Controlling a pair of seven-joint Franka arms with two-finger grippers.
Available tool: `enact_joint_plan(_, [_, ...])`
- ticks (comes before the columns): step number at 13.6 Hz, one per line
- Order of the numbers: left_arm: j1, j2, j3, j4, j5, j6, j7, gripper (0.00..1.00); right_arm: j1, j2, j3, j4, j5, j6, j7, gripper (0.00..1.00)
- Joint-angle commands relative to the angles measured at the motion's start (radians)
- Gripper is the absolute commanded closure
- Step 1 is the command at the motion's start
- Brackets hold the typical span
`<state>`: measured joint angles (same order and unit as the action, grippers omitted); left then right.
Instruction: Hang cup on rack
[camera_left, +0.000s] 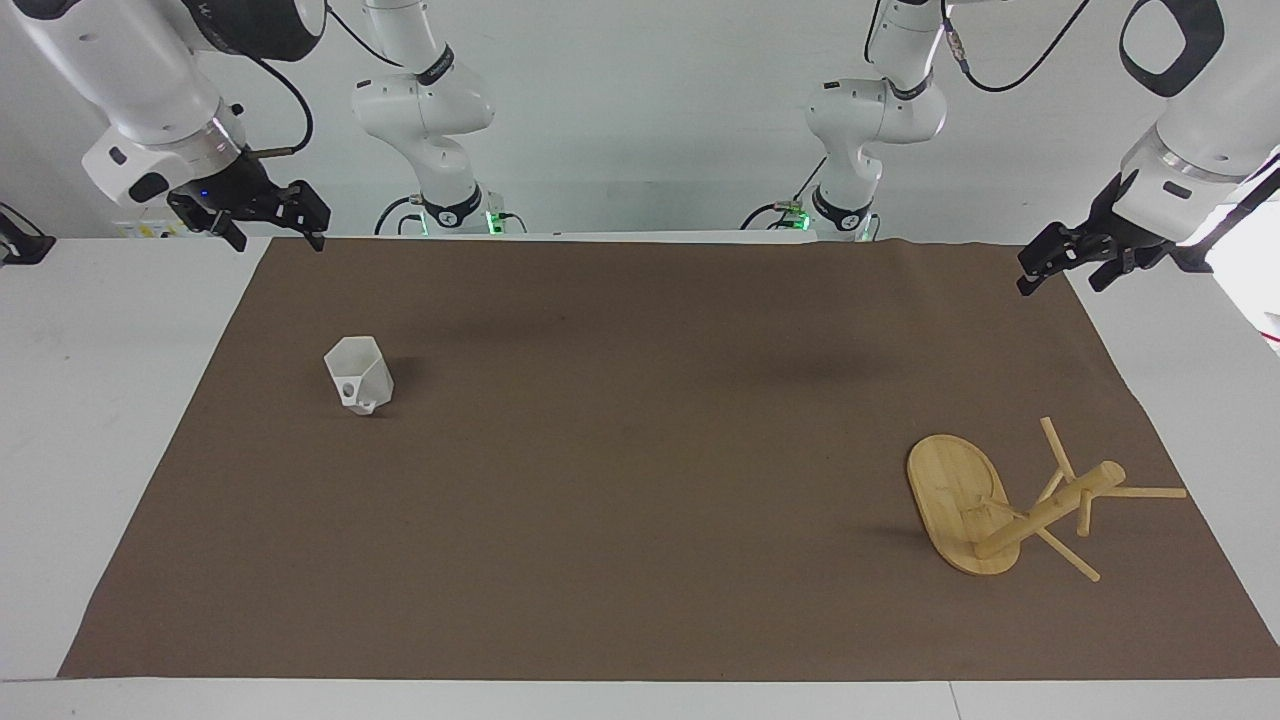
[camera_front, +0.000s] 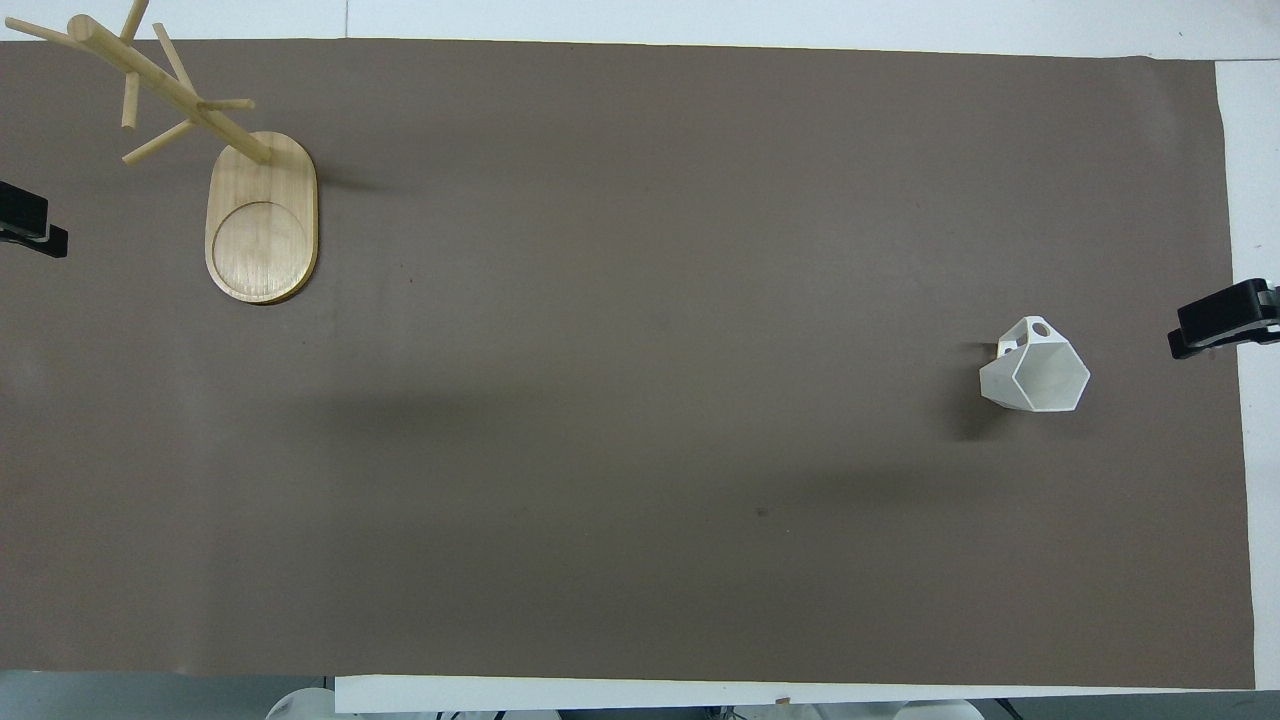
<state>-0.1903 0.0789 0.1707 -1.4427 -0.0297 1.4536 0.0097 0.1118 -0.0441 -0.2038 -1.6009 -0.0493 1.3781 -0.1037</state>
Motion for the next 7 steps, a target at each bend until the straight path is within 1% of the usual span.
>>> enact_joint_plan(1, [0.002,-0.024,0.0,-0.03,-0.002,0.011,-0.011,0.0,0.008,-0.019,-0.009,-0.022,-0.017,0.016,0.01,0.0])
enact_joint_plan(5, [0.002,-0.024,0.0,-0.03,-0.002,0.011,-0.011,0.0,0.008,-0.011,-0.019,-0.008,0.003,0.022,0.007,0.0])
enact_joint_plan(6, [0.002,-0.024,0.0,-0.03,-0.002,0.011,-0.011,0.0,0.009,-0.016,-0.014,-0.011,0.002,0.013,-0.005,0.0])
enact_joint_plan(7, [0.002,-0.024,0.0,-0.03,-0.002,0.011,-0.011,0.0,0.009,-0.019,-0.009,-0.011,0.003,0.013,-0.058,0.0])
